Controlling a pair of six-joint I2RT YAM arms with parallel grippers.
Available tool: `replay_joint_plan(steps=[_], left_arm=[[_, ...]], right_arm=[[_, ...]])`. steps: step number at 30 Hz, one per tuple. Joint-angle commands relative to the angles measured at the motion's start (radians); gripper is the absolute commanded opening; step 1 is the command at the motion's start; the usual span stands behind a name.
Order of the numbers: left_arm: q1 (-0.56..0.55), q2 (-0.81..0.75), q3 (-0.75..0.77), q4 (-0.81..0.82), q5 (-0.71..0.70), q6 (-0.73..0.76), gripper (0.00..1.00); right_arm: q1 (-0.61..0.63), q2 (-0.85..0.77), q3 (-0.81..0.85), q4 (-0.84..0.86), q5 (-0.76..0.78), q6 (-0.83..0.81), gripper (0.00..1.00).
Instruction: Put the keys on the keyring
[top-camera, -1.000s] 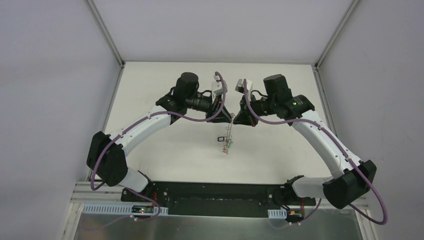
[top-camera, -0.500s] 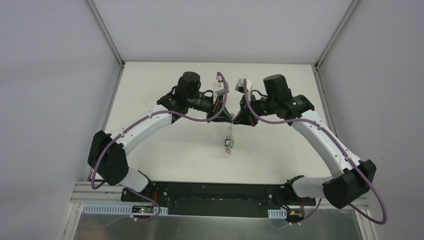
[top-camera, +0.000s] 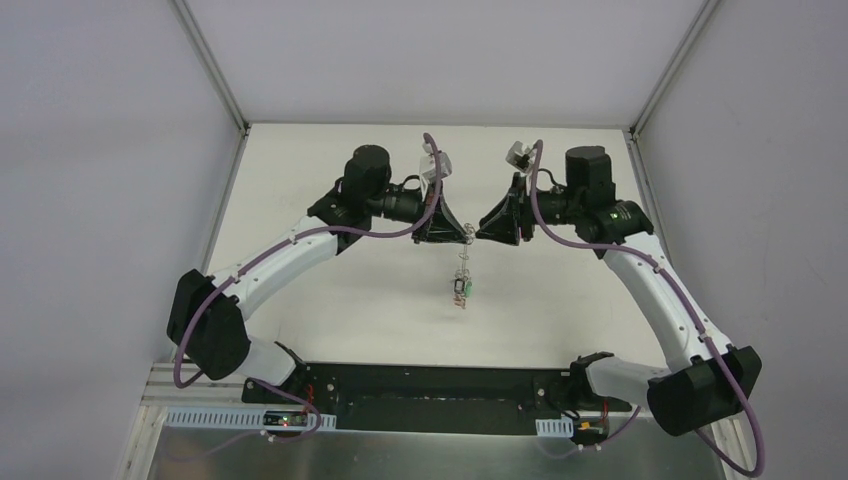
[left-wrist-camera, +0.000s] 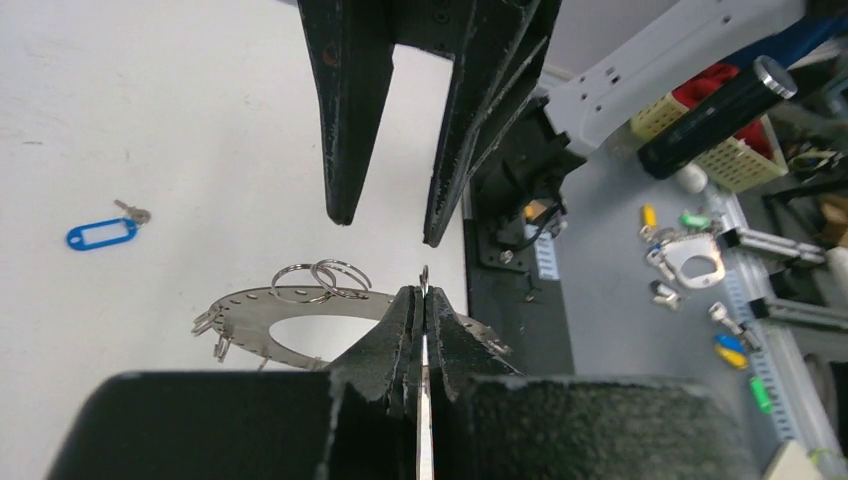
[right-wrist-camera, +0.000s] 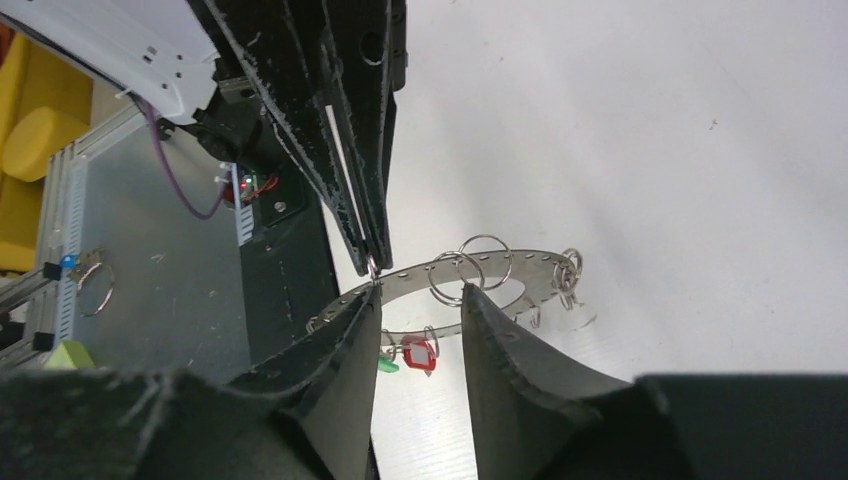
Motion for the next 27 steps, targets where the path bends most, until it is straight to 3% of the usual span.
replay_joint_plan(steps=[1, 5, 9, 15, 27], left_arm=[[-0.008, -0.044, -0.044, 0.33, 0.02, -0.334, 0.0], [-0.008, -0.008, -0.095, 0.559, -0.036, -0.554, 0.0], [-0.008, 0.021, -0.116, 0.673, -0.075, -0.671, 0.0], [-0.008, 0.028, -0.134, 0.714, -0.091, -0.695, 0.0], [-0.008, 0.024, -0.181, 0.789, -0.052, -0.68, 0.0]], right_arm=[[-0.016, -0.036, -0.013, 0.091, -0.157, 0.049, 0.39], [-0.02, -0.034, -0.009, 0.1, -0.202, 0.062, 0.41], [-0.023, -0.035, -0.013, 0.106, -0.241, 0.073, 0.4], [-0.026, -0.036, -0.021, 0.118, -0.231, 0.08, 0.33], [-0.083, -0.059, -0.05, 0.169, -0.249, 0.14, 0.32]])
